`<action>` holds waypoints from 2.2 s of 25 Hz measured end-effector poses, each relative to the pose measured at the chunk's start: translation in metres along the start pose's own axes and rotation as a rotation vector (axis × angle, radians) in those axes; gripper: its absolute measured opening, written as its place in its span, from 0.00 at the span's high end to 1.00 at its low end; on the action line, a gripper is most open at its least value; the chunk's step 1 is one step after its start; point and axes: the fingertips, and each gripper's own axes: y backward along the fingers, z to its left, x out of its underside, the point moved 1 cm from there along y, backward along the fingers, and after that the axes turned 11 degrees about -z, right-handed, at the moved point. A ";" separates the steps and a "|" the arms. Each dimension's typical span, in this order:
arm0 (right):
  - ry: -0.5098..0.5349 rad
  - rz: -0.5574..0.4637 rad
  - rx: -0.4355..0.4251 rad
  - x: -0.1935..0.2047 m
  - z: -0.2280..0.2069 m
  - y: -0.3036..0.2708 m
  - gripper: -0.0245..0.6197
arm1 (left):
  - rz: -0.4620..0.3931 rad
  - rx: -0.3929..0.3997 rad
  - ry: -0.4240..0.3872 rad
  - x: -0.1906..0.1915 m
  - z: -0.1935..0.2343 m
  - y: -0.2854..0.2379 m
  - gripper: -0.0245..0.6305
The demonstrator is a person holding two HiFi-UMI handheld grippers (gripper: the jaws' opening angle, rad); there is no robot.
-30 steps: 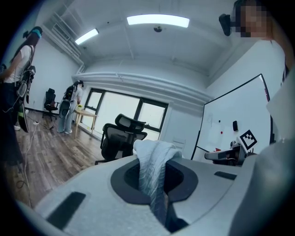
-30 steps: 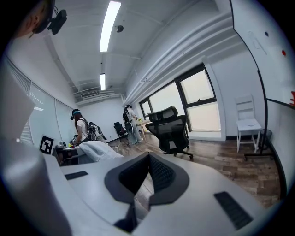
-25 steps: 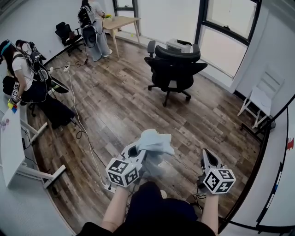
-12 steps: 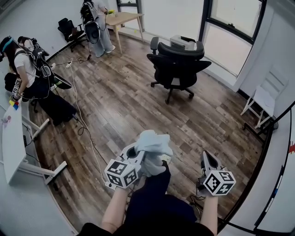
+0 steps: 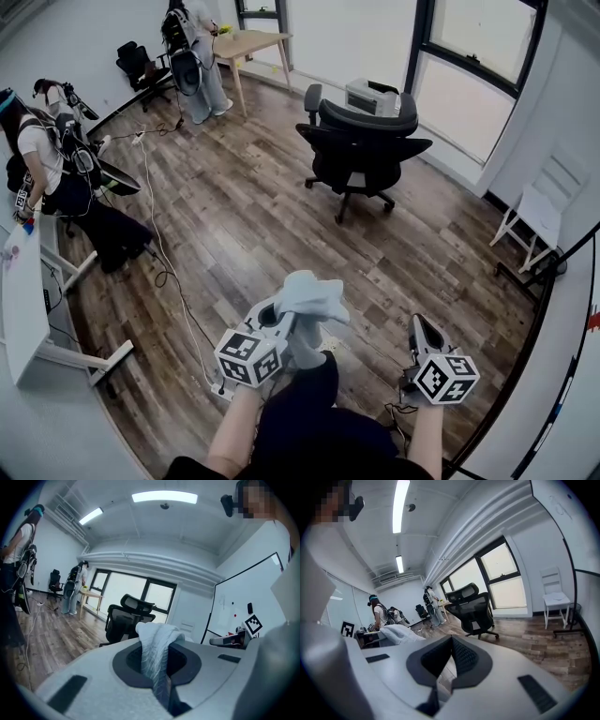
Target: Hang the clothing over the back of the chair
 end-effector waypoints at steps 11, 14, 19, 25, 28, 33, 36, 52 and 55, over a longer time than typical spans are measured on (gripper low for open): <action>0.019 -0.017 0.004 -0.041 -0.013 -0.080 0.96 | -0.027 0.042 0.006 -0.033 0.033 -0.084 0.94; 0.025 -0.017 0.000 -0.049 -0.013 -0.102 0.96 | -0.030 0.043 0.005 -0.039 0.045 -0.102 0.94; 0.031 -0.018 0.003 -0.062 -0.019 -0.133 0.96 | -0.028 0.042 0.003 -0.048 0.064 -0.131 0.94; 0.031 -0.021 0.005 -0.068 -0.024 -0.169 0.96 | -0.027 0.047 -0.005 -0.054 0.086 -0.161 0.94; 0.025 -0.018 0.005 -0.070 -0.026 -0.186 0.96 | -0.023 0.048 -0.007 -0.057 0.097 -0.175 0.94; 0.027 -0.022 0.007 -0.077 -0.029 -0.214 0.96 | -0.021 0.051 -0.006 -0.061 0.115 -0.197 0.94; 0.029 -0.027 0.006 -0.082 -0.033 -0.231 0.96 | -0.021 0.054 -0.006 -0.063 0.125 -0.213 0.94; -0.002 -0.017 0.000 -0.077 -0.032 -0.259 0.96 | 0.014 0.066 0.008 -0.050 0.147 -0.228 0.94; -0.024 -0.009 -0.011 -0.073 -0.031 -0.257 0.96 | 0.012 0.062 0.009 -0.051 0.146 -0.227 0.94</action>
